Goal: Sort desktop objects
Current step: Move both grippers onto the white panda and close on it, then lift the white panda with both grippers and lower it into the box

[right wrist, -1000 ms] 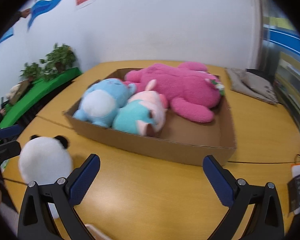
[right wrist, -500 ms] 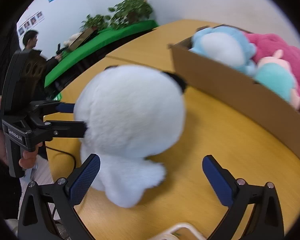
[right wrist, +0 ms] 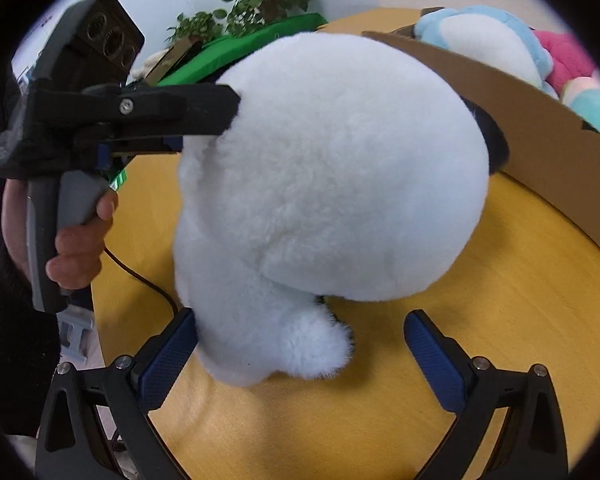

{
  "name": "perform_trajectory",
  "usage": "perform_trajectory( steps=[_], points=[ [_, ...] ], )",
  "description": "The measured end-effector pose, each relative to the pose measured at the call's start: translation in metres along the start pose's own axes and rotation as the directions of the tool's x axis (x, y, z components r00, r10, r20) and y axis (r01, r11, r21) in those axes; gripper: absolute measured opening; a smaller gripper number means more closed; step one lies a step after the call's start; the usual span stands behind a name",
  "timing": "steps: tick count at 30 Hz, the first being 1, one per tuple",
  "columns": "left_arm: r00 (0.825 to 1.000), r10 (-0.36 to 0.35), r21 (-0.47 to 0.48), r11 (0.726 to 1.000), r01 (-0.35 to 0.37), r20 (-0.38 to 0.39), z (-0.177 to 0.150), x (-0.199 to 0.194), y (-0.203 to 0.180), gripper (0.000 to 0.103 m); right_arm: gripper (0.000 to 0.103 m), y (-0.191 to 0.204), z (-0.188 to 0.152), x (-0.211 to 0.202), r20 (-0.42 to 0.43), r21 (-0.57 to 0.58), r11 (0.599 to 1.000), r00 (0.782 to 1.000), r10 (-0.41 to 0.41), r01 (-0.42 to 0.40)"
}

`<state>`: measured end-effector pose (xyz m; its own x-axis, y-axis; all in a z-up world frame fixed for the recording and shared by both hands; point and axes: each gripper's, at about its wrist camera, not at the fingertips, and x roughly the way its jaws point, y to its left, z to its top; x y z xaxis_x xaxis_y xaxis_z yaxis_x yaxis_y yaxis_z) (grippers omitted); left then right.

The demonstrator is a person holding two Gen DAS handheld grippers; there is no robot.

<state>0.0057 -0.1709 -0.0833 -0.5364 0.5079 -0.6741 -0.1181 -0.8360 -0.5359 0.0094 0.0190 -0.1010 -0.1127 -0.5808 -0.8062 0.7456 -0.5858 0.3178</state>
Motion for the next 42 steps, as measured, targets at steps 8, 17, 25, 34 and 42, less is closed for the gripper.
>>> perform_trajectory(
  steps=[8,17,25,34,42],
  points=[
    [0.999,-0.029,0.03,0.999,0.03,-0.034,-0.013,0.023,-0.04,0.076,0.101,-0.038,-0.014,-0.031,0.037,0.094,0.993,0.997,0.062,-0.065],
    [0.998,-0.027,-0.008,1.0,0.027,-0.065,-0.041,0.055,-0.108,0.073,0.101,-0.1,-0.056,-0.081,0.047,0.192,0.981,0.999,-0.027,0.017],
    [0.998,0.017,0.052,0.999,-0.015,-0.052,-0.041,0.042,-0.126,0.079,0.101,-0.133,-0.076,-0.105,0.086,0.227,0.972,0.993,-0.078,0.056],
    [0.996,0.049,0.135,0.99,-0.038,-0.08,0.023,0.064,-0.103,0.102,0.102,-0.11,-0.076,-0.076,0.115,0.249,0.967,0.993,0.026,-0.054],
    [0.989,-0.097,0.131,0.985,0.111,-0.108,0.017,0.079,-0.099,0.06,0.093,-0.101,-0.059,-0.048,0.103,0.323,0.944,0.994,0.027,-0.059]
  ],
)
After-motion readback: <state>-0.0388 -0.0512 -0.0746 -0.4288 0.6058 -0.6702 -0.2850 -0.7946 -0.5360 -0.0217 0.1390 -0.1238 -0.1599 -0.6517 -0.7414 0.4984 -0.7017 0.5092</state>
